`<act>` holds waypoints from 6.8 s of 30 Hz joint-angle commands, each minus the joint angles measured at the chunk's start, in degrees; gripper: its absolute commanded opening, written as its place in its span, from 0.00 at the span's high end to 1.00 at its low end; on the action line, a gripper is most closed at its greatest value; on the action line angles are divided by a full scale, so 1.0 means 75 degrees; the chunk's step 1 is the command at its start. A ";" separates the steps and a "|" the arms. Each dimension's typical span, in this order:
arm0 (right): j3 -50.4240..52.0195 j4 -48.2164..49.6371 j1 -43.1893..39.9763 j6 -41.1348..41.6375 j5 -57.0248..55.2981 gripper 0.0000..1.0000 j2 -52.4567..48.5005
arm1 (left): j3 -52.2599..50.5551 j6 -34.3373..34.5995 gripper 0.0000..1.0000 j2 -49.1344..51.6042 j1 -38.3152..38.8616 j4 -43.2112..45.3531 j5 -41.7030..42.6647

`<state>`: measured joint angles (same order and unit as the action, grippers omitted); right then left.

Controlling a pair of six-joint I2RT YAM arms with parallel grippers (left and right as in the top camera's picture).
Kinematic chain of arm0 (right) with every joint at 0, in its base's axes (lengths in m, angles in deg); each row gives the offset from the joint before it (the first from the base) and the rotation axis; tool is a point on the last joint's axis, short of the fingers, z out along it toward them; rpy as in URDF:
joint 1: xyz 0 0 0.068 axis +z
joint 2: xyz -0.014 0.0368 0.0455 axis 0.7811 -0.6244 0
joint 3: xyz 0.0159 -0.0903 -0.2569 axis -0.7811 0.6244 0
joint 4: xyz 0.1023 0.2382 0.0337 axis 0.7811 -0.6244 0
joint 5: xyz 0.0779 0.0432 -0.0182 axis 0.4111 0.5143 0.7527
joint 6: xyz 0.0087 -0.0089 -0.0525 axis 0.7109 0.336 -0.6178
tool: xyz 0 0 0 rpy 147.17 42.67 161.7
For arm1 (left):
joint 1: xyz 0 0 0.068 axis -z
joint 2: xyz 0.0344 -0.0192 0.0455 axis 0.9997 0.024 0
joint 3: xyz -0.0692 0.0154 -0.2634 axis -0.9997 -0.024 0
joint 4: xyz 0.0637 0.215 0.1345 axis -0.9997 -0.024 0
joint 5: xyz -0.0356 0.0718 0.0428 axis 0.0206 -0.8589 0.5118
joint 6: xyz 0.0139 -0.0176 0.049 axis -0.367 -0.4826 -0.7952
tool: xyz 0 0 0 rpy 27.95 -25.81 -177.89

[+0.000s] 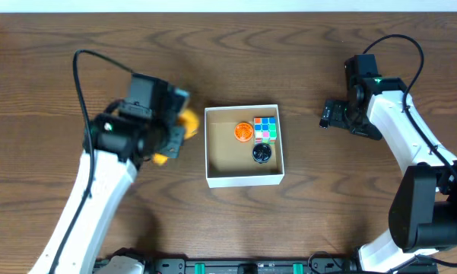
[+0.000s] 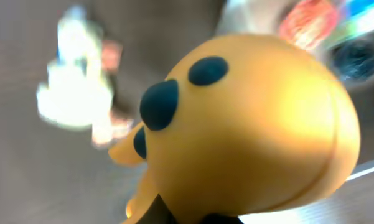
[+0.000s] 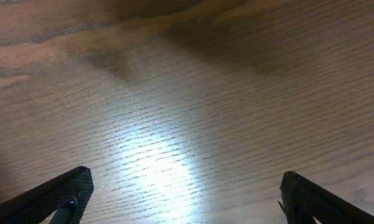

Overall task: Pack container
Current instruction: 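Carry the dinosaur with the left gripper over the white box, then lower the dinosaur into the box and open the left gripper, then move the left gripper to the yellow plush duck and grasp it, then carry the duck with the left gripper into the box, then press the duck down into the box with the left gripper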

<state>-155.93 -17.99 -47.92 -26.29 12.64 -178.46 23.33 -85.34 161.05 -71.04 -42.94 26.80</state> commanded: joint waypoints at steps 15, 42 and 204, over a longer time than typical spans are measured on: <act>-0.0163 -0.0017 -0.0070 -0.0006 -0.0134 0.01 0.0023 | 0.0111 -0.0023 0.94 0.2215 0.2943 0.1352 0.0221; -0.0163 -0.0041 -0.0073 -0.0064 -0.0140 0.01 0.0020 | 0.0093 -0.0017 0.54 0.3031 0.2952 0.0705 0.0221; -0.0163 -0.0233 -0.0073 -0.0184 -0.0166 0.01 0.0020 | 0.2049 -0.3098 0.01 0.3654 0.1845 0.0583 -0.0901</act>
<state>-155.96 -19.55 -47.92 -26.96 12.62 -178.46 38.28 -109.38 186.66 -57.07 -38.76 20.48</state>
